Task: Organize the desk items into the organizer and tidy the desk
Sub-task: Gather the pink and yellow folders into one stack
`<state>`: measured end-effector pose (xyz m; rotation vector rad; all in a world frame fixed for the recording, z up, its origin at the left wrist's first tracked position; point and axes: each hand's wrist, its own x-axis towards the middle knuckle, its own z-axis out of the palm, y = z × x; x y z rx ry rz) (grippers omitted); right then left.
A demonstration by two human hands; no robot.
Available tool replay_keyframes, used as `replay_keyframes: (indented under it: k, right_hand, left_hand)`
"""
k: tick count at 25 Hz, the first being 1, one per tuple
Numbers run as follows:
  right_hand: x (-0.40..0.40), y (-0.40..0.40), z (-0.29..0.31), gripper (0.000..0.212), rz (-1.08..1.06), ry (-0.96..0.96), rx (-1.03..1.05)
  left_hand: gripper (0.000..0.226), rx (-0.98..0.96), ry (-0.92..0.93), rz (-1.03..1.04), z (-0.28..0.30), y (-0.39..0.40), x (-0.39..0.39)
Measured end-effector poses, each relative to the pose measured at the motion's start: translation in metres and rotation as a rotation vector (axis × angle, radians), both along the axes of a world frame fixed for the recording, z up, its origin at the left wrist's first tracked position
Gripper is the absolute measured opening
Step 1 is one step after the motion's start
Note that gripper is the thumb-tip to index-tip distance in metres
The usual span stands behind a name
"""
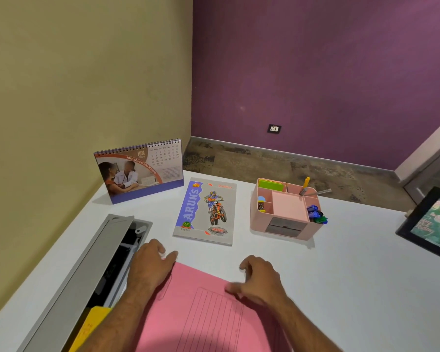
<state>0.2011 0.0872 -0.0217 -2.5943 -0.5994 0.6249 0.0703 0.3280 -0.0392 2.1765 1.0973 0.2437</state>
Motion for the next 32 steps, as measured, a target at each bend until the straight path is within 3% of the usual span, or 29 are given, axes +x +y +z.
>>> replay_keyframes:
  k: [2, 5, 7, 9, 12, 14, 16, 19, 23, 27, 32]
  right_hand:
    - [-0.011, -0.014, 0.003, 0.084, 0.102, 0.024, -0.134]
    - [-0.032, -0.031, 0.002, 0.087, 0.131, -0.016, -0.212]
    - [-0.044, -0.040, 0.005, 0.079, 0.067, -0.002, -0.194]
    - [-0.054, -0.052, 0.008, 0.071, 0.026, 0.023, -0.178]
    - [-0.069, -0.072, 0.012, 0.071, -0.020, 0.036, -0.155]
    - [-0.078, -0.088, 0.018, 0.072, -0.038, 0.049, -0.140]
    - [-0.085, -0.106, 0.022, 0.071, -0.079, 0.115, -0.099]
    - [-0.087, -0.138, 0.030, 0.072, -0.194, 0.230, 0.085]
    - [-0.091, -0.178, 0.047, 0.029, -0.180, 0.279, 0.335]
    - [-0.098, -0.209, 0.064, 0.027, -0.145, 0.396, 0.572]
    - [-0.105, -0.248, 0.072, 0.027, -0.308, 0.427, 0.714]
  left_hand:
    - [0.056, -0.048, 0.164, 0.010, -0.001, -0.003, -0.024]
    - [0.079, -0.067, 0.448, 0.017, 0.001, -0.016, -0.052]
    - [0.076, -0.058, 0.599, -0.009, 0.004, -0.028, -0.062]
    - [0.061, -0.063, 0.637, -0.030, 0.011, -0.041, -0.067]
    - [0.025, -0.094, 0.525, -0.014, 0.025, -0.057, -0.066]
    - [0.018, -0.110, 0.325, -0.035, 0.033, -0.073, -0.065]
    - [0.018, -0.181, 0.112, -0.089, 0.044, -0.089, -0.062]
    - [0.018, -0.204, -0.031, -0.190, 0.071, -0.106, -0.059]
    - [0.018, -0.171, -0.147, -0.296, 0.106, -0.126, -0.056]
    - [0.027, -0.139, -0.284, -0.243, 0.131, -0.149, -0.055]
    - [0.038, -0.096, -0.372, -0.073, 0.135, -0.160, -0.078]
